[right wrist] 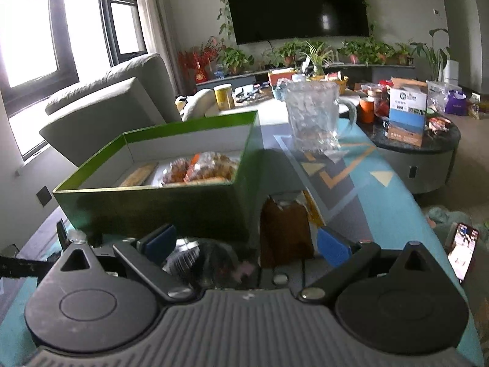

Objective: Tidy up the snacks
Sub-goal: 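Grasp the black wrapped bar with the left tool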

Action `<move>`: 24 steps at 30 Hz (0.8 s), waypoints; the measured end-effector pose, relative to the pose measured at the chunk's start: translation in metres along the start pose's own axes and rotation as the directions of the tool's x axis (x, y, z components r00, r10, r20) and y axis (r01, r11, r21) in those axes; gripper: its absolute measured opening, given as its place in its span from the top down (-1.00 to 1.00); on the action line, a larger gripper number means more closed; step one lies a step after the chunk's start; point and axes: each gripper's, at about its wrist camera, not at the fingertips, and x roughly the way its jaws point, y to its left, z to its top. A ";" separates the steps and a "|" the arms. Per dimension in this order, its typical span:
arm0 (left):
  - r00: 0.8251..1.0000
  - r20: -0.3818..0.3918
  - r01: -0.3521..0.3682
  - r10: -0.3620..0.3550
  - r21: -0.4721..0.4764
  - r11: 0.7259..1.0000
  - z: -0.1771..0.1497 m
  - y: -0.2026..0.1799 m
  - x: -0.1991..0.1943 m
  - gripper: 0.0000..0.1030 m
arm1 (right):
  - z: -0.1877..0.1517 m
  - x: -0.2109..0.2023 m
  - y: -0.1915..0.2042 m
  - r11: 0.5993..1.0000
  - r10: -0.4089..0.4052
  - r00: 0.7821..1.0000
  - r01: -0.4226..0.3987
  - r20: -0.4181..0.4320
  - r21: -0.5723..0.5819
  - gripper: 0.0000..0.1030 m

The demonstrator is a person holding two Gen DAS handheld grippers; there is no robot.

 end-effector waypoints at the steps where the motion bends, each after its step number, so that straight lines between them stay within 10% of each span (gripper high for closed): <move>1: 1.000 0.000 0.001 -0.001 -0.002 1.000 -0.001 0.001 0.000 0.15 | -0.002 -0.001 -0.002 1.000 0.001 1.000 -0.001 -0.005 0.004 -0.32; 24: 0.999 -0.022 0.029 -0.030 -0.025 0.999 -0.011 0.003 -0.006 0.14 | -0.030 -0.026 0.059 0.948 0.292 0.949 -0.304 -0.120 -0.098 -0.32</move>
